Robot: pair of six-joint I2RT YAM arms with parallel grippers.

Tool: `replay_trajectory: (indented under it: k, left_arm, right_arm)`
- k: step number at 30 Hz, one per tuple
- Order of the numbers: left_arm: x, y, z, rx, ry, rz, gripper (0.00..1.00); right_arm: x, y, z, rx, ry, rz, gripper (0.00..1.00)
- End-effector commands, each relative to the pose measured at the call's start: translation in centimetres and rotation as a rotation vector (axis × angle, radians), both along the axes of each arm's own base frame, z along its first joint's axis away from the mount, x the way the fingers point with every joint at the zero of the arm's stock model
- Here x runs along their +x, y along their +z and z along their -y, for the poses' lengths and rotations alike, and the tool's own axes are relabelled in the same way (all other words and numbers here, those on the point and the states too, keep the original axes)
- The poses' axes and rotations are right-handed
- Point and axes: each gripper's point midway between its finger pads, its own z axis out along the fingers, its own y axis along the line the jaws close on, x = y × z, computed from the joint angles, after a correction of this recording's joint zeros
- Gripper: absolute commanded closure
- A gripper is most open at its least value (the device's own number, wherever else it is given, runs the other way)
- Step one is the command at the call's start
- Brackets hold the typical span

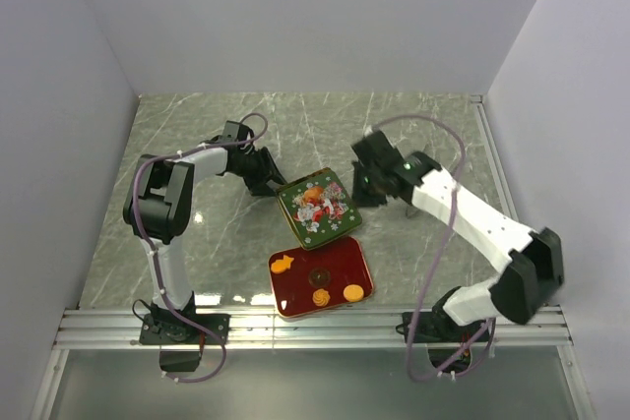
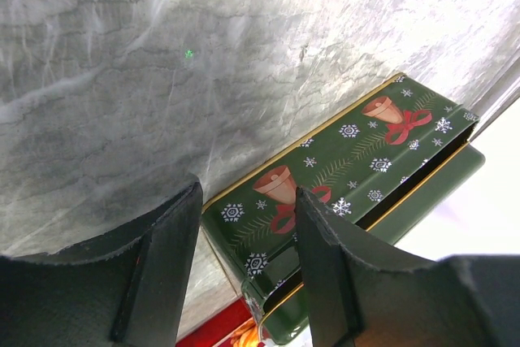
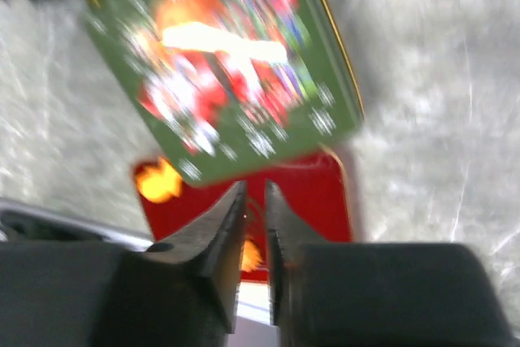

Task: Pack the cookies

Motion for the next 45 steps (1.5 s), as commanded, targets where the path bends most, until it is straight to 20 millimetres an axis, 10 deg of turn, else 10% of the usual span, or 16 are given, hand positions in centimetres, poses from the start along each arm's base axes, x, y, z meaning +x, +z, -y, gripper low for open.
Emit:
replay_trajectory:
  k: [1, 8, 20, 45]
  left_arm:
    - [-1.1, -2.5, -1.4, 0.078, -0.016, -0.067, 0.43]
    - [-0.3, -3.2, -2.6, 0.088, 0.015, -0.072, 0.43]
    - [0.0, -4.4, -2.5, 0.078, -0.038, -0.097, 0.62]
    - [-2.7, -6.1, -2.2, 0.043, -0.115, -0.144, 0.79]
  right_arm:
    - [-3.8, -3.0, 1.6, -0.003, 0.019, -0.063, 0.83]
    - [-7.3, -7.6, 0.9, 0.041, 0.058, -0.173, 1.00]
    - [-5.5, -10.1, -1.7, 0.041, 0.076, -0.193, 1.00]
    - [-0.1, -8.7, -9.1, 0.081, 0.042, -0.179, 1.00]
